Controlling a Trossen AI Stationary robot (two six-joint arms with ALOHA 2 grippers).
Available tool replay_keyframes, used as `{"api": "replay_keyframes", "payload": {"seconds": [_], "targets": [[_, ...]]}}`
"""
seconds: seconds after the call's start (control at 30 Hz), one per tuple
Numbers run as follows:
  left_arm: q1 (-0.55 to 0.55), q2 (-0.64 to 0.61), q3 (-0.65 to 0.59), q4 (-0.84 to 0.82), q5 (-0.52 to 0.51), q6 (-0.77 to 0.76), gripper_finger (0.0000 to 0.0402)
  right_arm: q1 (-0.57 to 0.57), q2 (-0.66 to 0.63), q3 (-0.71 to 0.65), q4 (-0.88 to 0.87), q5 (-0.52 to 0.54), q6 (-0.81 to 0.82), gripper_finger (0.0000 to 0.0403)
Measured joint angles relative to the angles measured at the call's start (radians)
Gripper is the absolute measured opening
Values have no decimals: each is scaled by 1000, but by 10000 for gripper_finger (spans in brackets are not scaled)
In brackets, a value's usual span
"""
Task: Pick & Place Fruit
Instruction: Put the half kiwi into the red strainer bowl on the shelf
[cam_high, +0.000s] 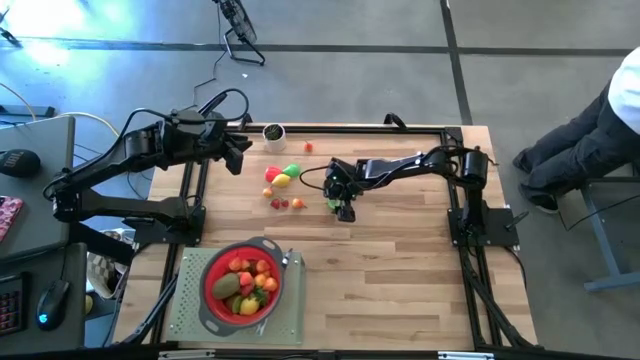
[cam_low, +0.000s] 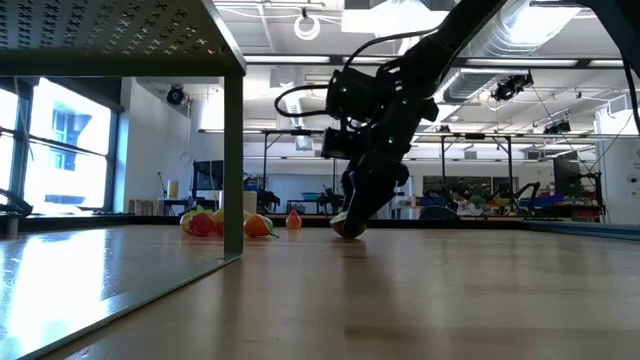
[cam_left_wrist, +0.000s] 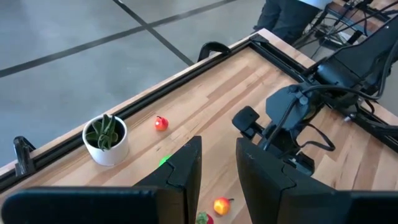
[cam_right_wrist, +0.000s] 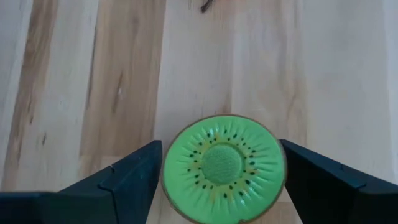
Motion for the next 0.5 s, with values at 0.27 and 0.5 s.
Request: {"api": "replay_keyframes", "payload": {"seconds": [0.27, 0.5], "targets": [[0, 0, 0, 0, 0, 0, 97, -1, 0, 0, 1, 9, 0, 279], [0, 0, 0, 0, 0, 0, 97, -1, 0, 0, 1, 9, 0, 234]]}}
